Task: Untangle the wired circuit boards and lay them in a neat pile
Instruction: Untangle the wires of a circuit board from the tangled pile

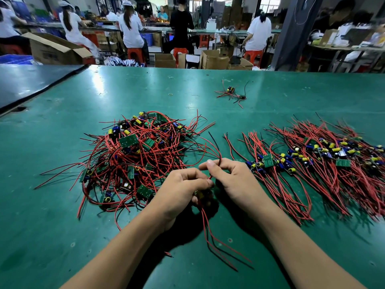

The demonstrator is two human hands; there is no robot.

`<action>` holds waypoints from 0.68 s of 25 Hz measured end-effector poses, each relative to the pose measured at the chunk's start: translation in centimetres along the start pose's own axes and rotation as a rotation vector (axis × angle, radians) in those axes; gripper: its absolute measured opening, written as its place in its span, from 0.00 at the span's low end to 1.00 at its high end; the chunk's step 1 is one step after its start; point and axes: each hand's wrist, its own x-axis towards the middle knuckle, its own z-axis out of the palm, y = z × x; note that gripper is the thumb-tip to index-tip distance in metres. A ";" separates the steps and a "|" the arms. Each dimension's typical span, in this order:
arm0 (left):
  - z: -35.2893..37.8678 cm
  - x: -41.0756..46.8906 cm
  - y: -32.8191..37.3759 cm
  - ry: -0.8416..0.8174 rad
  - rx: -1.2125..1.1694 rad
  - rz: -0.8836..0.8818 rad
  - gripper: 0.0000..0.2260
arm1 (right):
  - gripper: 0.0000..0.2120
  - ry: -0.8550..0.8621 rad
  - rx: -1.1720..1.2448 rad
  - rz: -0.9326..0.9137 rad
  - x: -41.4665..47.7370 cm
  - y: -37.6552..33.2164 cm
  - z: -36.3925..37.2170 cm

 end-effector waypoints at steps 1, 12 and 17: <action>0.0 0.0 0.0 -0.001 -0.014 -0.010 0.06 | 0.11 0.044 -0.054 -0.016 0.3 0.0 0.0; 0.4 -0.3 -0.2 -0.014 0.006 0.030 0.06 | 0.24 0.061 0.755 0.265 1.3 -0.2 -0.7; 0.4 -0.4 -0.5 0.072 -0.005 0.097 0.05 | 0.20 -0.059 0.380 0.226 -0.3 -0.3 0.7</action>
